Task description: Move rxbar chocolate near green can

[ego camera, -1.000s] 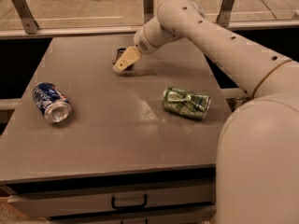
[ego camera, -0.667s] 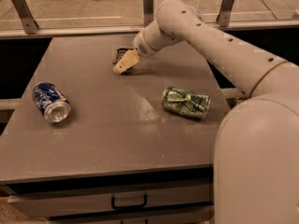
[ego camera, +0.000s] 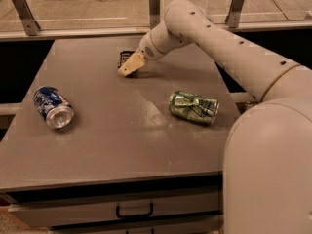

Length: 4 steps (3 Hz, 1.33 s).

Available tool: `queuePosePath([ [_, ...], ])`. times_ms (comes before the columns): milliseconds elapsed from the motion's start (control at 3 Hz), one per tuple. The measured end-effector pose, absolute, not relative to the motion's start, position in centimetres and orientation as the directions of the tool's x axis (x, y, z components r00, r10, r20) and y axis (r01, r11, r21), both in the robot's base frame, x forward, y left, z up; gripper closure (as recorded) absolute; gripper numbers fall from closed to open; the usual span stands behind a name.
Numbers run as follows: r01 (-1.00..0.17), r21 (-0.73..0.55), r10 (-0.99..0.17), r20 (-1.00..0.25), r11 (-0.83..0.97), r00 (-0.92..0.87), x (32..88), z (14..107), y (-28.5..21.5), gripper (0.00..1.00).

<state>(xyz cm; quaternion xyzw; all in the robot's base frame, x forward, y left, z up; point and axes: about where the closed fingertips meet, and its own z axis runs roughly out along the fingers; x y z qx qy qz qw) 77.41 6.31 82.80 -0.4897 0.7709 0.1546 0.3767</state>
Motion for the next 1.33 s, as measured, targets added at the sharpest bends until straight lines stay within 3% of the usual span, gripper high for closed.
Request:
queuePosePath([
  [333,-0.872,-0.131,-0.639,-0.732,0.472,-0.236,77.41,83.12,6.31,0.85],
  [667,-0.872,-0.131,-0.639,-0.732,0.472,-0.236,77.41,83.39,6.31,1.0],
  [1333,-0.871,-0.131,-0.639,-0.733,0.472,-0.236,77.42,83.62,6.31,1.0],
])
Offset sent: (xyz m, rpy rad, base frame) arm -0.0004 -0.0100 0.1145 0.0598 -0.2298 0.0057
